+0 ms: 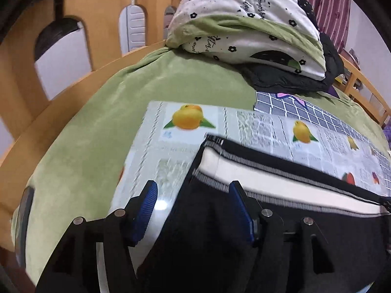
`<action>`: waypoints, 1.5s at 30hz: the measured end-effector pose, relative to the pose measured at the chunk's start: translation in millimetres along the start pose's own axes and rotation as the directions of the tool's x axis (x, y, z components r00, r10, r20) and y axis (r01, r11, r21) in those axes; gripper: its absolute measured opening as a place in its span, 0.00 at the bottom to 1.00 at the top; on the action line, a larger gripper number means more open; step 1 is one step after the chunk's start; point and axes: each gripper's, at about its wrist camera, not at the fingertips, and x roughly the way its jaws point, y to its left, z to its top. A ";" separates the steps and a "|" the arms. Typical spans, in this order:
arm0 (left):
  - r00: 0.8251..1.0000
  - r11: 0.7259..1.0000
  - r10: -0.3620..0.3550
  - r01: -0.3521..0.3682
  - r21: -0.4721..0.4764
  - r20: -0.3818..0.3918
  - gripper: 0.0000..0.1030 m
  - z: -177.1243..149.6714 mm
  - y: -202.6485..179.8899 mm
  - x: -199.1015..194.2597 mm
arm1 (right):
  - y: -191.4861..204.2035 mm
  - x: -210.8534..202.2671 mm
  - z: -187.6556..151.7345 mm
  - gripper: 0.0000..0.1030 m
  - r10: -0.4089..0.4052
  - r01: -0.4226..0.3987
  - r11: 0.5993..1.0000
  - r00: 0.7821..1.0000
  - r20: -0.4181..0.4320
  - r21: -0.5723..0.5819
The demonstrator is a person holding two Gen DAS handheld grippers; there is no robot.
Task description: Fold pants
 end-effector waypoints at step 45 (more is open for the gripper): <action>0.945 0.888 -0.324 0.290 -0.356 -0.040 0.35 -98.0 83.1 -11.0 | 95.5 -125.3 -61.4 0.41 0.103 -0.106 0.981 0.994 0.029 0.161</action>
